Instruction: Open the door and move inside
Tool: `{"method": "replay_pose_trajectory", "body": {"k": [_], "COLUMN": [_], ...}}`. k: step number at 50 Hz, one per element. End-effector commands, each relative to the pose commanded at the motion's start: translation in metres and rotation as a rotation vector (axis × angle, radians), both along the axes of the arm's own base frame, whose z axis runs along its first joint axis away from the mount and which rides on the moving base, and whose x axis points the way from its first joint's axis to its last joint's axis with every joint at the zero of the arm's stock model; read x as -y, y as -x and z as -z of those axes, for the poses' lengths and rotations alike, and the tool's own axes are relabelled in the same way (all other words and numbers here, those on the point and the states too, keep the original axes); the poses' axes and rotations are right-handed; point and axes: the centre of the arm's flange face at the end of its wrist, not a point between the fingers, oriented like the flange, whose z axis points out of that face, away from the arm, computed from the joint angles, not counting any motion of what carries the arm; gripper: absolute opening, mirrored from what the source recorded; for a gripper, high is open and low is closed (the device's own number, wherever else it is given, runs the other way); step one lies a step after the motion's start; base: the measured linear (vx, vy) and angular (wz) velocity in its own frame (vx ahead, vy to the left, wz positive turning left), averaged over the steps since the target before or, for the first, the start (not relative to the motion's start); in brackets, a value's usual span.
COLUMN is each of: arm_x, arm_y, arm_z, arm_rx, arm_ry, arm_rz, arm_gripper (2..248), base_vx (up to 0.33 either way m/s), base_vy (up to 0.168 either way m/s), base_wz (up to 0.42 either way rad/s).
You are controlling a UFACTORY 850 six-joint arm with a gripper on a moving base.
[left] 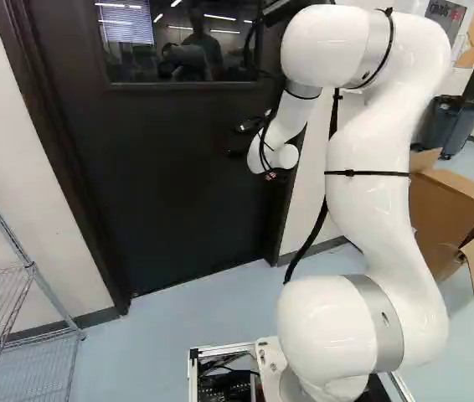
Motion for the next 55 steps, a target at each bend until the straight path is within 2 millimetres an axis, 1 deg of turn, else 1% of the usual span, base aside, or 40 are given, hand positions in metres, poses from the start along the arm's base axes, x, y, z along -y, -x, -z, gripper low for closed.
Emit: {"method": "replay_pose_trajectory", "body": {"k": [8, 29, 55], "arm_x": [0.000, -0.002, -0.004], "arm_y": [-0.007, -0.036, -0.076], "arm_z": [0.001, 0.006, 0.014], "arm_rx": [0.005, 0.026, 0.060], "arm_ry": [0.004, 0.020, 0.052], "arm_rz": [-0.007, -0.037, -0.092], "arm_gripper": [247, 247, 247], "base_vx": [0.000, 0.000, 0.000], "base_vy": [0.000, 0.000, 0.000], "base_wz": [0.000, 0.000, 0.000]}}
